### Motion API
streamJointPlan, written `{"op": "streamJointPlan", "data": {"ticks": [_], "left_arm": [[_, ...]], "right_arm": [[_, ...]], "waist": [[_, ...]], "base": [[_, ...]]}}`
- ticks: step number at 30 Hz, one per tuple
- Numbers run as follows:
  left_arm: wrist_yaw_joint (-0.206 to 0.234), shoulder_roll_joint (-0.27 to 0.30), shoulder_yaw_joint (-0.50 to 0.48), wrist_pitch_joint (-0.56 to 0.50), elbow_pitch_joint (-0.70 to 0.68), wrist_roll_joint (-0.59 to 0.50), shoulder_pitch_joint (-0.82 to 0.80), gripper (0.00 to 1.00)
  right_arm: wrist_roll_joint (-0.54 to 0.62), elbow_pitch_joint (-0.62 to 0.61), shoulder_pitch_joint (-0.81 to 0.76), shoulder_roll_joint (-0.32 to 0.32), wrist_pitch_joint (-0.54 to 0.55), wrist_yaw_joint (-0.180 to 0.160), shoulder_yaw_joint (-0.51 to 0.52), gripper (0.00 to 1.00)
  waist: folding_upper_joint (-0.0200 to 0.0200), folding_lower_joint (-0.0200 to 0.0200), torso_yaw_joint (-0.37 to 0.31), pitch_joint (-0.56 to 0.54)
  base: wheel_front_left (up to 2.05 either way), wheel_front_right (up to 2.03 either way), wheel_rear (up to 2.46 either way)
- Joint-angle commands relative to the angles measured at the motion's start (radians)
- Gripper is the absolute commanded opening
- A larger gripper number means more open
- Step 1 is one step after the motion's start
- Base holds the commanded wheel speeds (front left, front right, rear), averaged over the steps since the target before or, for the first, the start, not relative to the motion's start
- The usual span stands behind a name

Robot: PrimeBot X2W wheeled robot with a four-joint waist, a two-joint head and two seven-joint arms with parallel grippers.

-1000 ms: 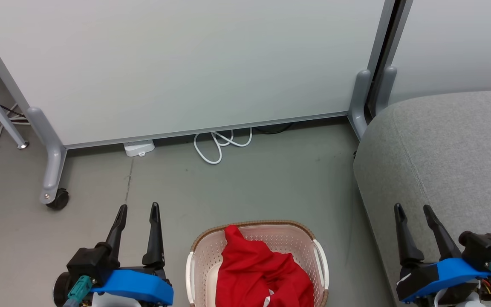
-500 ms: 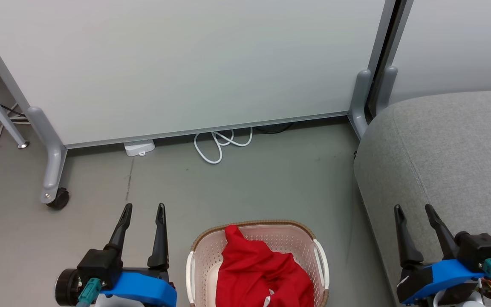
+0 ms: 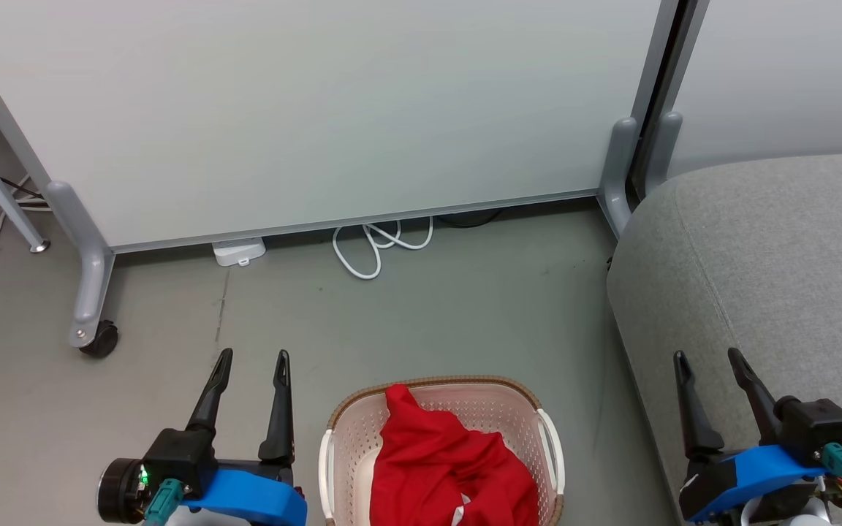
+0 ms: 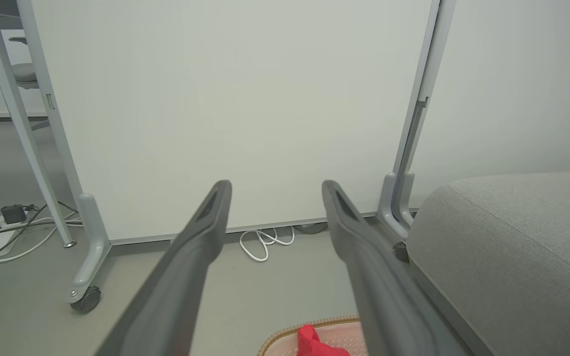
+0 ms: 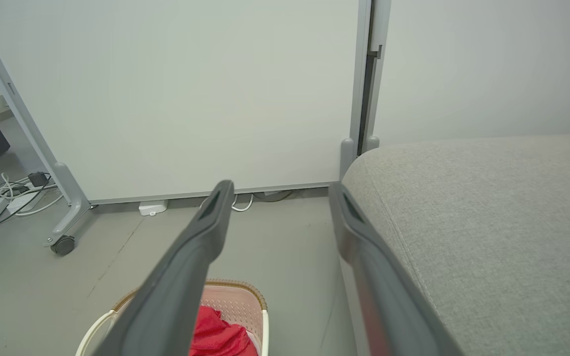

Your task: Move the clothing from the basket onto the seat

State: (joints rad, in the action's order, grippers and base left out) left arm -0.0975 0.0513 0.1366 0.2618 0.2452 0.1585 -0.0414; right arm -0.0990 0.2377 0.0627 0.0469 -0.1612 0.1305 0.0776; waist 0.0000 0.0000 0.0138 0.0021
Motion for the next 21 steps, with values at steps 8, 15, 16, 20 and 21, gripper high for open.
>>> {"op": "streamJointPlan", "data": {"ticks": [8,15,16,20,21], "left_arm": [[0.003,-0.001,-0.001,0.005,0.003,0.003,0.003,1.0],[-0.003,-0.001,0.001,0.005,0.006,-0.009,-0.012,1.0],[-0.005,-0.001,0.003,0.005,0.008,-0.012,-0.02,1.0],[-0.016,0.014,0.024,0.004,0.027,-0.031,-0.077,1.0],[-0.016,0.014,0.024,0.004,0.027,-0.031,-0.077,1.0]], "right_arm": [[-0.008,-0.007,0.002,0.006,-0.003,0.0,0.0,1.0],[-0.028,-0.019,0.038,0.006,0.0,0.0,-0.029,1.0],[-0.03,-0.024,0.049,0.006,-0.002,0.0,-0.037,1.0],[-0.038,-0.051,0.129,0.006,-0.008,0.0,-0.086,1.0],[-0.038,-0.051,0.129,0.006,-0.008,0.0,-0.086,1.0]], "waist": [[0.0,0.0,0.001,0.001],[0.0,0.0,-0.027,0.055],[0.0,0.0,-0.036,0.072],[0.0,0.0,-0.095,0.206],[0.0,0.0,-0.095,0.206]], "base": [[0.0,0.0,0.0],[0.0,0.0,0.0],[0.0,0.0,0.0],[0.0,0.0,0.0],[0.0,0.0,0.0]]}}
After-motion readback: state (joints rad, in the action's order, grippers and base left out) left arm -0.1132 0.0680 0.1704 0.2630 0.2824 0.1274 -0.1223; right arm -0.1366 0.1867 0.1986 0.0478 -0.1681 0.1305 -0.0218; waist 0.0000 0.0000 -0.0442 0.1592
